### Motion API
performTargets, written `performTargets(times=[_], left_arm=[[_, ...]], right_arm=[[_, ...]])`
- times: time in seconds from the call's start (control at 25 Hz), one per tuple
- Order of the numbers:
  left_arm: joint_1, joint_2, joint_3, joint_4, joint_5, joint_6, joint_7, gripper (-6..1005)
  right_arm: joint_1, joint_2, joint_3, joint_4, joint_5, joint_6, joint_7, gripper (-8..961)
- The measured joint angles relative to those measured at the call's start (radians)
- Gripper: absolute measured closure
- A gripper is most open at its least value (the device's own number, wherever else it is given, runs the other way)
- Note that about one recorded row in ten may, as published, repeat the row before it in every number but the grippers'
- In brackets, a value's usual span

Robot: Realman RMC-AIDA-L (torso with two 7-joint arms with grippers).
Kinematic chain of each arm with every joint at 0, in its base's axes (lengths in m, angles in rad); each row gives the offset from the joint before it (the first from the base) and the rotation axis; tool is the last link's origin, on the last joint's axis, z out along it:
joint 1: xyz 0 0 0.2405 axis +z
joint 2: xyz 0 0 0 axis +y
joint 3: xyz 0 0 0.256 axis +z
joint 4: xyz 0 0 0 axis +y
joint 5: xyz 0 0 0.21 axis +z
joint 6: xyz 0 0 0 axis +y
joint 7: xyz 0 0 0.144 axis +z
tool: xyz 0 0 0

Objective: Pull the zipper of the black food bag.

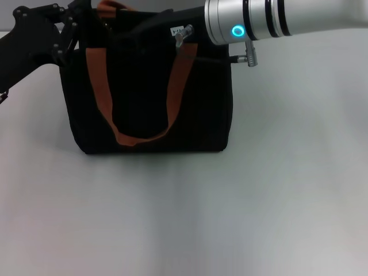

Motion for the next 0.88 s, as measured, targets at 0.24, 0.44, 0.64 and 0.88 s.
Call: performTargets(times=[0.24,0.44,0.64,0.88], left_arm=[[0.002,-0.001,-0.001,0.001,0.000,0.003,0.000,904],[0.003,-0.001,-0.001,0.001,0.000,0.004,0.000,902],[0.004,0.000,-0.001,0.000,-0.002,0.003,0.000,900],[0.008,0.000,-0.001,0.003,-0.005,0.004,0.000,898]], right_arm=[[0.006,0.001,-0.013,0.002,-0.001,0.004,-0.002,650],[0.017,0.003,-0.041,-0.005,0.006,-0.004,0.000,655],[0.017,0.004,-0.042,-0.006,0.007,-0.015,0.003,661],[0.008,0.005,-0.035,-0.011,0.007,-0.015,0.004,758]])
